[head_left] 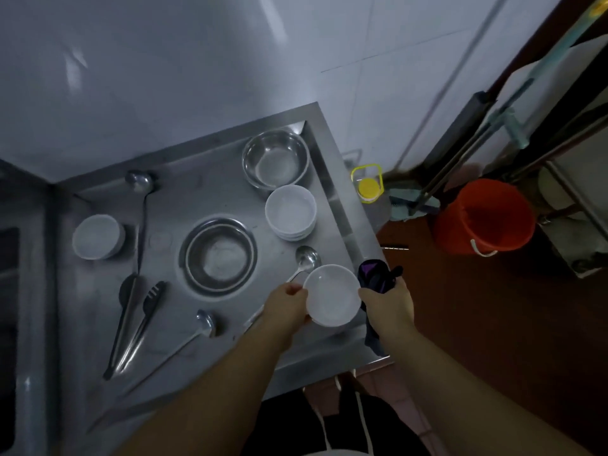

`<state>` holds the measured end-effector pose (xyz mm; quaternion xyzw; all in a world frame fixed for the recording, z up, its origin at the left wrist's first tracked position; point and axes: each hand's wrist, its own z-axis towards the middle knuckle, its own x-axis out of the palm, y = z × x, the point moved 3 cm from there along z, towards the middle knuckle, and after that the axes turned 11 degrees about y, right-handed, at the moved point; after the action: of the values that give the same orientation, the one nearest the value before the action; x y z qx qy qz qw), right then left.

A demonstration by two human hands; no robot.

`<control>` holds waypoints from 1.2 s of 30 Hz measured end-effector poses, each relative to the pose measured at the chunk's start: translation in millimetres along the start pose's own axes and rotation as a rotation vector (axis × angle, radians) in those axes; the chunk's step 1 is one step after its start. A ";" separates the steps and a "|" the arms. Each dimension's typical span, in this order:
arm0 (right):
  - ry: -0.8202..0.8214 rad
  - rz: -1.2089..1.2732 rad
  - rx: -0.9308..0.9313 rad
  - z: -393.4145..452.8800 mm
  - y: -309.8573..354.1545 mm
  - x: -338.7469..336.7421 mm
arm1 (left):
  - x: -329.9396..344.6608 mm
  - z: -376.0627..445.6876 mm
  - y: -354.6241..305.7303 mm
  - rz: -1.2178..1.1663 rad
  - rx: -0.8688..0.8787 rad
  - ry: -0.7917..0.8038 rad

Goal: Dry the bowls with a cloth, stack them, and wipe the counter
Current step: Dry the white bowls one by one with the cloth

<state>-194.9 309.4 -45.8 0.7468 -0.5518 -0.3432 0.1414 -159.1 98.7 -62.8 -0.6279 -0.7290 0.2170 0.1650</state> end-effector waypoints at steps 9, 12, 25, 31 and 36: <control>0.141 -0.079 -0.104 22.6 -5.8 2.9 | 5.5 9.1 6.9 0.138 0.037 -0.193; 0.171 -0.103 -0.129 25.9 -5.7 1.0 | 6.8 4.3 7.5 0.141 0.031 -0.210; 0.241 -0.270 -0.482 -7.0 80.3 -0.7 | -33.0 -57.2 -20.8 0.505 0.089 -0.307; 0.469 -0.428 -0.648 -43.4 111.8 53.3 | -89.4 -96.0 -19.0 0.675 0.127 -0.373; 0.572 -0.661 -0.752 -69.7 126.1 111.1 | -144.0 -115.8 1.5 0.762 0.102 -0.416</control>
<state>-222.8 151.1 39.4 0.8411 -0.0689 -0.3262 0.4259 -75.8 -30.7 39.7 -0.7859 -0.4514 0.4200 -0.0464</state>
